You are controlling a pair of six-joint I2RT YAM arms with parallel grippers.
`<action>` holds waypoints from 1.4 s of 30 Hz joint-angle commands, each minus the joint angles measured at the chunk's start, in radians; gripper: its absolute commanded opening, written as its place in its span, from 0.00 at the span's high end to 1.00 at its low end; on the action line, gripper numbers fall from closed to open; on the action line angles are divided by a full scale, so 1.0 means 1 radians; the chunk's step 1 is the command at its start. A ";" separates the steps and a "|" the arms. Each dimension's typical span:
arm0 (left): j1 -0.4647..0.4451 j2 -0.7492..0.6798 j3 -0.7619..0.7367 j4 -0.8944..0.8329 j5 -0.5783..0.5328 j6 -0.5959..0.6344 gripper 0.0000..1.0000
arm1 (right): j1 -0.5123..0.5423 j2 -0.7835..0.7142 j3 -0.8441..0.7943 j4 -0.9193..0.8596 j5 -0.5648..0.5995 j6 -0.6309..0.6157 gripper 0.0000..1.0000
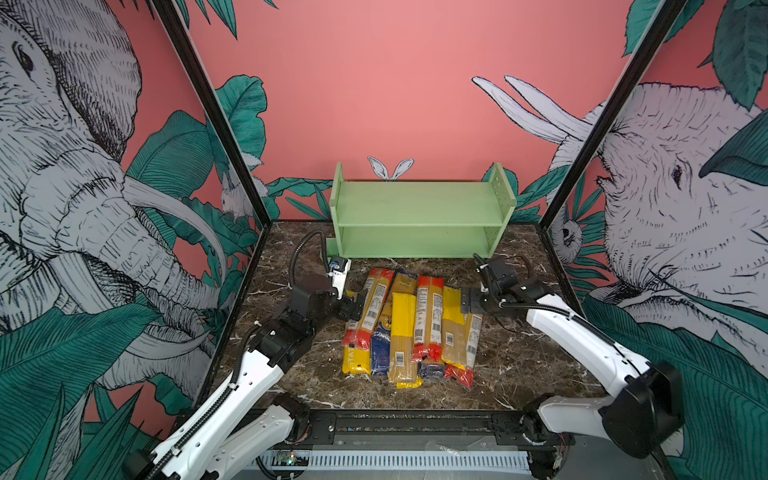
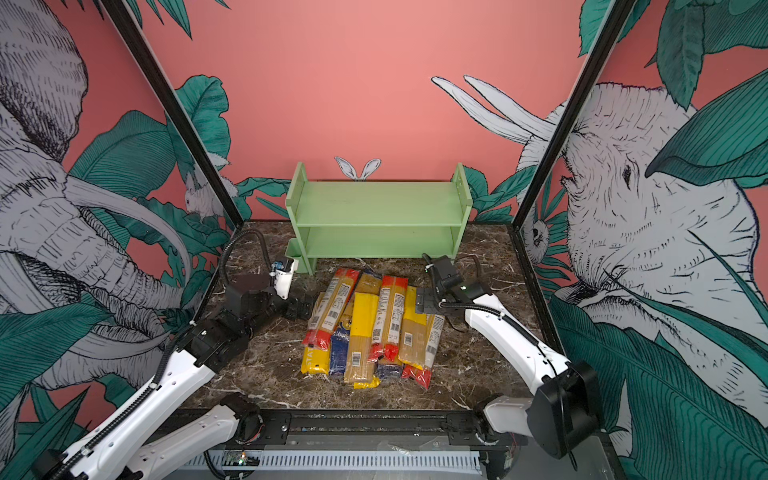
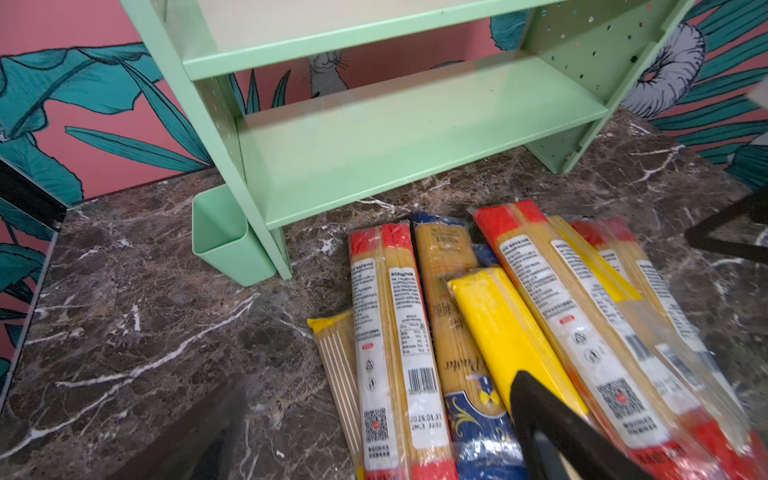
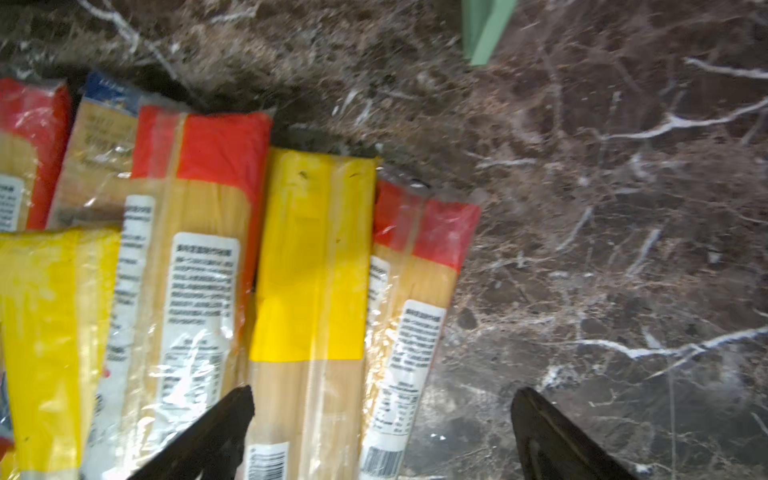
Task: Place and organize the pasta boxes and bags onto the shelf
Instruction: 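Reach the right gripper to the red-and-white spaghetti pack while the left gripper approaches the packs, then grasp the red-and-white spaghetti pack with the right gripper and lift it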
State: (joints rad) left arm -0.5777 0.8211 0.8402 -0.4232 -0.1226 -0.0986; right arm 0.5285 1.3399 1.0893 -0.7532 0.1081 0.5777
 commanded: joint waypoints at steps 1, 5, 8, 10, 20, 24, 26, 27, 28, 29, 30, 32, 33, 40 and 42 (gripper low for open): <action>-0.008 -0.043 -0.012 -0.102 0.004 -0.027 0.01 | 0.075 0.071 0.066 -0.052 -0.046 0.041 0.03; -0.007 -0.072 -0.012 -0.139 -0.032 -0.026 0.01 | 0.128 0.153 0.127 -0.052 -0.104 0.053 0.03; -0.008 -0.085 -0.024 -0.148 -0.056 -0.028 0.01 | 0.158 0.212 0.171 -0.057 -0.141 0.055 0.03; -0.008 -0.088 -0.027 -0.155 -0.072 -0.028 0.01 | 0.179 0.246 0.188 -0.058 -0.146 0.056 0.03; -0.008 -0.059 0.003 -0.150 -0.083 0.033 0.01 | 0.209 0.387 0.216 -0.014 -0.226 0.088 0.03; -0.008 -0.024 0.011 -0.108 -0.083 0.055 0.01 | 0.220 0.442 0.257 -0.032 -0.205 0.097 0.03; -0.008 -0.001 0.016 -0.087 -0.080 0.053 0.01 | 0.220 0.459 0.246 -0.019 -0.193 0.101 0.06; -0.009 0.009 0.018 -0.080 -0.075 0.053 0.01 | 0.220 0.463 0.240 -0.006 -0.190 0.107 0.08; -0.008 0.024 0.021 -0.068 -0.067 0.055 0.01 | 0.221 0.467 0.239 -0.003 -0.186 0.110 0.12; -0.008 0.035 0.029 -0.062 -0.059 0.060 0.01 | 0.220 0.466 0.239 -0.004 -0.181 0.108 0.16; -0.008 0.044 0.034 -0.062 -0.060 0.060 0.01 | 0.220 0.463 0.237 -0.009 -0.178 0.107 0.19; -0.009 0.059 0.038 -0.051 -0.066 0.062 0.01 | 0.221 0.449 0.230 -0.017 -0.160 0.108 0.32; -0.008 0.063 0.034 -0.036 -0.066 0.065 0.01 | 0.220 0.439 0.197 -0.004 -0.161 0.102 0.39; -0.008 0.152 0.076 0.017 -0.063 0.064 0.02 | 0.220 0.426 0.199 -0.039 -0.178 0.069 0.86; -0.008 0.179 0.093 0.020 -0.061 0.063 0.02 | 0.221 0.412 0.191 -0.044 -0.183 0.066 0.94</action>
State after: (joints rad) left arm -0.5819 0.9829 0.8925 -0.4347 -0.1932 -0.0410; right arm 0.7441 1.7504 1.3136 -0.7364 -0.0784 0.6670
